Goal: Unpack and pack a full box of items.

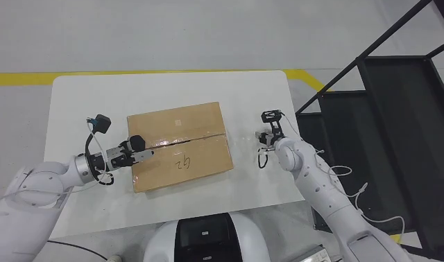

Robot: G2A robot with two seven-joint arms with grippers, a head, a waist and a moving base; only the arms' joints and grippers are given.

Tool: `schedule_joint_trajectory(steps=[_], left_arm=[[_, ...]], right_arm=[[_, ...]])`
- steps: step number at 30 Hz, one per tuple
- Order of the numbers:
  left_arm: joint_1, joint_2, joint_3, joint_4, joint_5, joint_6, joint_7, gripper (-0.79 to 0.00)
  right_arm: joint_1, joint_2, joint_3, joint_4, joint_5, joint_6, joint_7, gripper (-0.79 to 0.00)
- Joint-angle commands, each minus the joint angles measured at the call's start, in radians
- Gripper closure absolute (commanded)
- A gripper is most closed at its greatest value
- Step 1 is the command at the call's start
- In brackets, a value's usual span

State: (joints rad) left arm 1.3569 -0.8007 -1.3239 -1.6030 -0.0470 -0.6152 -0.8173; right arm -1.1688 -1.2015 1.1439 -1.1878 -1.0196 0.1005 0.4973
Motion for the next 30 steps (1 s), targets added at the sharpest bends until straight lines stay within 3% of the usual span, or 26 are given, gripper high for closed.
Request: schedule_joint_trajectory(steps=[1,7,13,17,20,25,30], left_arm=[[0.0,0.0,0.0,0.0,0.0,0.0,0.0,-0.785],[0.0,0.0,0.0,0.0,0.0,0.0,0.0,-0.785],[0.0,0.0,0.0,0.0,0.0,0.0,0.0,-0.785],[0.0,0.0,0.0,0.0,0.0,0.0,0.0,-0.785],[0.0,0.0,0.0,0.0,0.0,0.0,0.0,-0.785],[0.0,0.0,0.0,0.0,0.0,0.0,0.0,-0.785],[0.0,0.0,0.0,0.0,0.0,0.0,0.0,-0.785]], right_arm=[[0.006,-0.002,-0.004,0.004,-0.005,0.004,0.007,-0.394],[0.017,-0.007,-0.008,0.013,-0.007,0.006,0.016,-0.243],[-0.012,-0.002,0.044,-0.047,0.061,-0.023,0.019,0.0],[-0.075,0.017,0.129,-0.159,0.099,-0.04,0.076,0.0],[-0.137,0.032,0.225,-0.264,0.217,-0.094,0.149,0.0],[-0.225,0.051,0.389,-0.385,0.561,-0.264,0.301,0.0],[-0.255,0.065,0.484,-0.449,0.843,-0.371,0.456,0.0]])
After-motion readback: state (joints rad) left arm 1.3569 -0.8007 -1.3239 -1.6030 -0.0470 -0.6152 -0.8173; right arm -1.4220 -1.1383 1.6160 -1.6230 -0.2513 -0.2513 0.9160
